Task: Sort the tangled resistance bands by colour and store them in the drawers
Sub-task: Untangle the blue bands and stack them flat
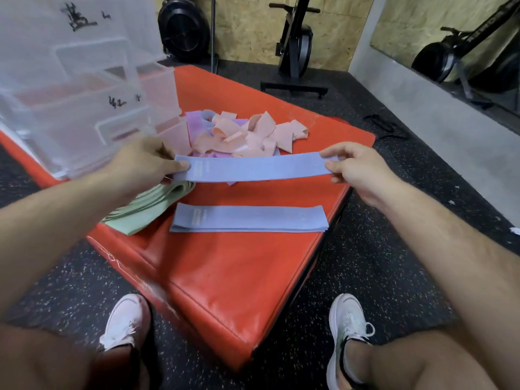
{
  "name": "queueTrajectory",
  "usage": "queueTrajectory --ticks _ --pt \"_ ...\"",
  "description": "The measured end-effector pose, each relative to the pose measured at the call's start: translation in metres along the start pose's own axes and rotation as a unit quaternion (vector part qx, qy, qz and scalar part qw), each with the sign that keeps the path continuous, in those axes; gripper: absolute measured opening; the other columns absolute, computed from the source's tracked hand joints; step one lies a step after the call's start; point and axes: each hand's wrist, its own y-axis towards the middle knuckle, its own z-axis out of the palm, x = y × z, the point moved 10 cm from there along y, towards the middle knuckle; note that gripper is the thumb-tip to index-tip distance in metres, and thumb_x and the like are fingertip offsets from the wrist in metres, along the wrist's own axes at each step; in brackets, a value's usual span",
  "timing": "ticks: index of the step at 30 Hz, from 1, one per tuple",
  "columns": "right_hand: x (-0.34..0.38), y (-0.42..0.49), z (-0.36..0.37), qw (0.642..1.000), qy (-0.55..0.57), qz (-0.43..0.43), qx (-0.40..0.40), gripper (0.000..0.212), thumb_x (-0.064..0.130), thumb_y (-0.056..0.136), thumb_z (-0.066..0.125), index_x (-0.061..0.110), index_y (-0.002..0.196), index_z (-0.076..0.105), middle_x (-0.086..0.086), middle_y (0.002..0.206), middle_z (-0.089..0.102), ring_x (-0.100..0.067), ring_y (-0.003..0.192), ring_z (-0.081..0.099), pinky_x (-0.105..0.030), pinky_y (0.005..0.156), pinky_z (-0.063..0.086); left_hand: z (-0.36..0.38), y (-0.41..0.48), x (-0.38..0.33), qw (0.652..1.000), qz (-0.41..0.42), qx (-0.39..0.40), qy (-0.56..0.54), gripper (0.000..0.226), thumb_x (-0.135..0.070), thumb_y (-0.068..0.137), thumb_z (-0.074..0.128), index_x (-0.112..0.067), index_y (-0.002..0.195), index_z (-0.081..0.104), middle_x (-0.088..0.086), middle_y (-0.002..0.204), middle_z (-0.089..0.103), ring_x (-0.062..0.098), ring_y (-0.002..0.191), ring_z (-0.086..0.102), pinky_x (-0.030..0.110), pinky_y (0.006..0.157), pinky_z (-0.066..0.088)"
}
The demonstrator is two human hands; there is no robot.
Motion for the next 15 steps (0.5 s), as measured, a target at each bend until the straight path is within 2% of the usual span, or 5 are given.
queueTrajectory --ticks 3,7,10,12,15 --pt "-0.013 -0.006 0.001 0.999 -0.022 0.03 0.031 0.029 -0.001 0.092 0.061 0.023 0.09 0.078 -0.005 0.109 0.067 -0.017 0.08 0.063 -0.032 0.076 0.06 0.001 -0.012 0.006 1.0 0.011 0.003 0.016 0.028 -0.006 0.079 0.08 -0.017 0.083 0.054 0.015 0.073 0.062 0.025 0.067 0.061 0.039 0.068 0.053" --pt "-0.023 -0.022 0.004 0.994 -0.071 0.044 0.068 0.023 0.002 0.092 0.065 0.021 0.094 0.078 -0.006 0.1 0.072 -0.017 0.067 0.066 -0.031 0.077 0.061 0.007 -0.029 0.005 0.993 0.07 0.008 0.097 0.03 -0.012 0.082 0.078 -0.025 0.081 0.051 0.004 0.071 0.064 0.023 0.057 0.059 0.031 0.063 0.048" --pt "-0.03 -0.032 0.01 0.987 -0.12 0.048 0.091 0.02 0.004 0.091 0.067 0.019 0.098 0.078 -0.005 0.094 0.074 -0.013 0.06 0.068 -0.024 0.071 0.059 0.015 -0.042 -0.001 0.97 0.129 0.005 0.206 0.018 -0.006 0.084 0.072 -0.02 0.082 0.062 -0.01 0.073 0.059 0.0 0.067 0.058 0.007 0.062 0.038" --pt "-0.035 -0.037 0.015 0.982 -0.15 0.049 0.1 0.02 0.005 0.089 0.068 0.021 0.097 0.078 -0.006 0.091 0.075 -0.015 0.064 0.07 -0.028 0.077 0.06 0.02 -0.046 0.001 0.963 0.139 0.009 0.23 0.012 -0.004 0.084 0.071 -0.014 0.088 0.066 -0.012 0.076 0.058 -0.006 0.071 0.056 0.001 0.061 0.035" --pt "-0.04 -0.042 0.025 0.974 -0.186 0.039 0.12 0.021 0.004 0.089 0.068 0.02 0.097 0.077 -0.003 0.088 0.072 -0.015 0.062 0.068 -0.023 0.07 0.056 0.026 -0.045 0.011 0.955 0.136 0.022 0.264 0.014 -0.006 0.085 0.07 -0.017 0.092 0.067 -0.002 0.082 0.06 0.003 0.068 0.052 0.003 0.061 0.035"
